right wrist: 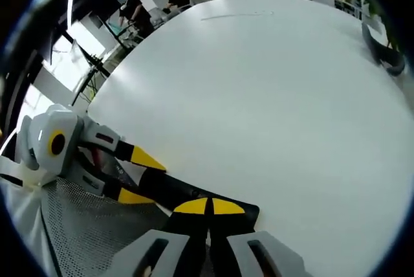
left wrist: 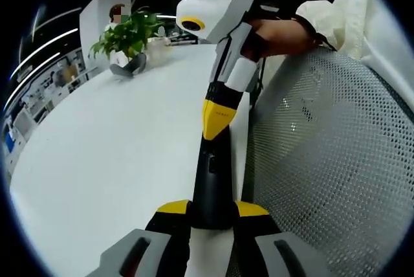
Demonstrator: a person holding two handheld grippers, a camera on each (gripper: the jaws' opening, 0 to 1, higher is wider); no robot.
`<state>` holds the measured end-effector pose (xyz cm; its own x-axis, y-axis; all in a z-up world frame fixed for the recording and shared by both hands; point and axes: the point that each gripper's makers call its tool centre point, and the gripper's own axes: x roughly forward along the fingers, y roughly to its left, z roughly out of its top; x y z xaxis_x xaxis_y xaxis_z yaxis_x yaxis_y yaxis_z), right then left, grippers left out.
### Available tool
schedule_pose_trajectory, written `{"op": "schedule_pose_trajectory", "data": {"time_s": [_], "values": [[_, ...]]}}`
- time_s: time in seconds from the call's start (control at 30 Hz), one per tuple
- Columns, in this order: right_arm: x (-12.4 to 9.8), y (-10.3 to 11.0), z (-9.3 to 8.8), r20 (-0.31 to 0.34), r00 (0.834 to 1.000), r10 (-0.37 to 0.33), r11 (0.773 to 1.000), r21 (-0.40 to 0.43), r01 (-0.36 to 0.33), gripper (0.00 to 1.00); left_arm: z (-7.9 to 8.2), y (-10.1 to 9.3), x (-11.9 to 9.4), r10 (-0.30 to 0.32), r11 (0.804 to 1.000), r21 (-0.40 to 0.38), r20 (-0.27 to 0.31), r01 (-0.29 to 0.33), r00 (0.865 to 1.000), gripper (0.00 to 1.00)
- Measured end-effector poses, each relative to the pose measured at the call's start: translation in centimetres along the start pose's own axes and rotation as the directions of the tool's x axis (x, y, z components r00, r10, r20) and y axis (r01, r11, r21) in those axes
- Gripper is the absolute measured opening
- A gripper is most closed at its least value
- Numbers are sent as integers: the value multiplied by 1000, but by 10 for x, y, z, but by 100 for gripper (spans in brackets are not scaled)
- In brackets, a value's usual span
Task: Press the specified remote control buttons in sequence, fully releasing each button before pressing the next.
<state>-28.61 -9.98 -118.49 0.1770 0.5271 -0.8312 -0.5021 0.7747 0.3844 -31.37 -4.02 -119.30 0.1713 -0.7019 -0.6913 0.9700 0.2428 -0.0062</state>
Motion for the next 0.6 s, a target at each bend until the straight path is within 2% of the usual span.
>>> {"op": "schedule_pose_trajectory", "data": {"time_s": [0.27,0.4,0.6], "values": [[-2,1,-2,-23,1000,-1,1000,-7,1,0,0,0,0,1,1000,2,1,-1,1000,25],[-6,8,2,-7,999,48,998,32,-48,0,0,0,0,1,1000,2,0,-1,1000,25],[-2,15,-2,-29,995,96,994,59,-94,0,0,1,-1,0,1000,2,0,0,1000,25]]}}
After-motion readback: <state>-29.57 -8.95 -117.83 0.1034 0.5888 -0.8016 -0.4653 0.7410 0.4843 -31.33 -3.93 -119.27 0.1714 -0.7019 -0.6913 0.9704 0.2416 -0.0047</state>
